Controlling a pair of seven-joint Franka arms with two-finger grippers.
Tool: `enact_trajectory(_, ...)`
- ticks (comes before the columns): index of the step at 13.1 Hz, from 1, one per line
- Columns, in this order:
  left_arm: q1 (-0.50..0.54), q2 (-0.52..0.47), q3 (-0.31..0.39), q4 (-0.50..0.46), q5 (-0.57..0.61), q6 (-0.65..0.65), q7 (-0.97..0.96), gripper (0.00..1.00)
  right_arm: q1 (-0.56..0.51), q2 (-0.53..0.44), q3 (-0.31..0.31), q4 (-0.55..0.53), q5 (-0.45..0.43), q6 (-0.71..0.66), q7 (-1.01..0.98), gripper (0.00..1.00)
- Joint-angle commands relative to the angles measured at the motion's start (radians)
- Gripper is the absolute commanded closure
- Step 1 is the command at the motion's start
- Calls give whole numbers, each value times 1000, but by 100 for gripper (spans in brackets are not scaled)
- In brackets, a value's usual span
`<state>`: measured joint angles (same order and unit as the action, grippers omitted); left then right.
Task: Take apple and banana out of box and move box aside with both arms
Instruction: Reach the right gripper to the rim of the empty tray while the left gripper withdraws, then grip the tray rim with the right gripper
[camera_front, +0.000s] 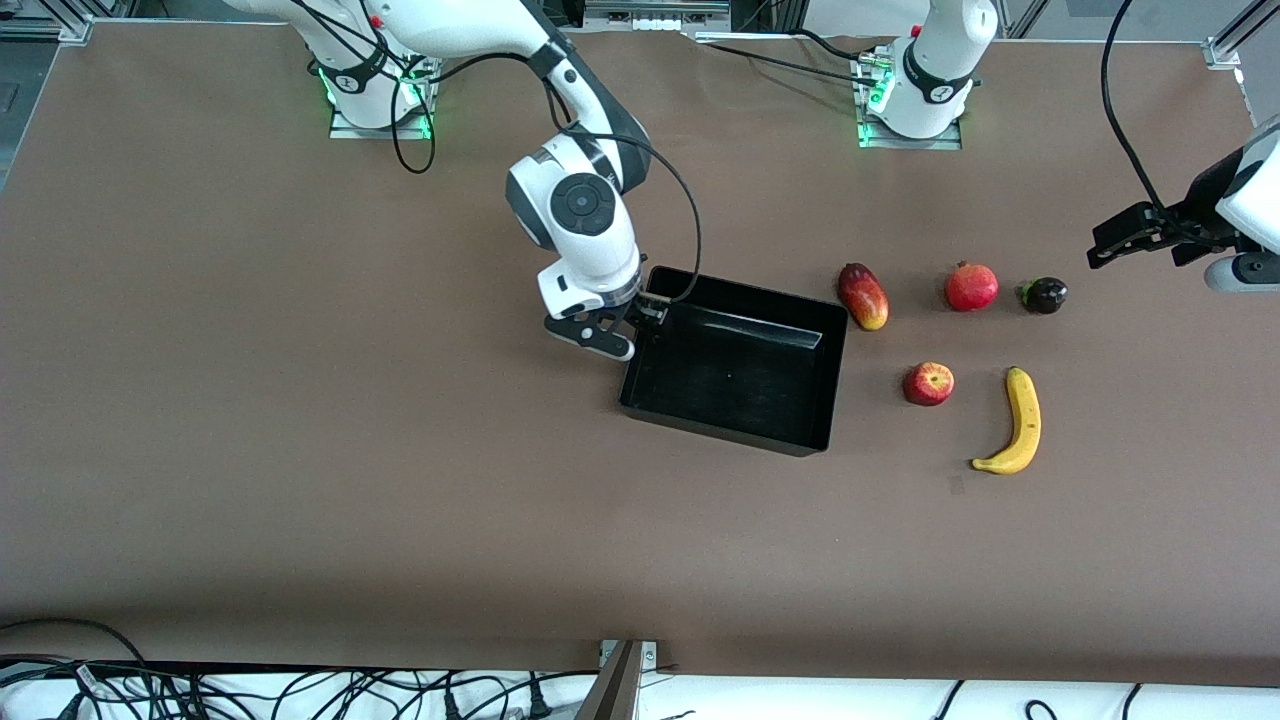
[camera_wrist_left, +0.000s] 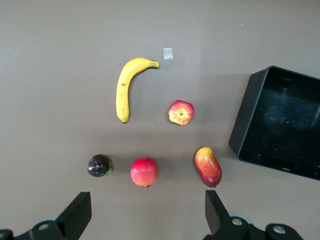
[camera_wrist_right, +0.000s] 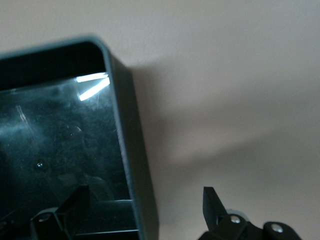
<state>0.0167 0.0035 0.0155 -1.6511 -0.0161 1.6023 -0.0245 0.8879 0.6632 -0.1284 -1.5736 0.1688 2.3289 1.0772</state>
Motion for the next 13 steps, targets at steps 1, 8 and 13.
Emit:
enact_trajectory(1,-11,-23,9,-22,-8,11,-2,0,37,52,-14,26,21,47,38,5)
enact_trajectory(8,-8,-19,9,-22,-12,-21,0,0,7,35,-20,23,9,-12,-129,100)
enact_trajectory(13,-14,-20,-37,10,-12,-50,24,0,-153,-114,-27,23,18,-267,-443,100)
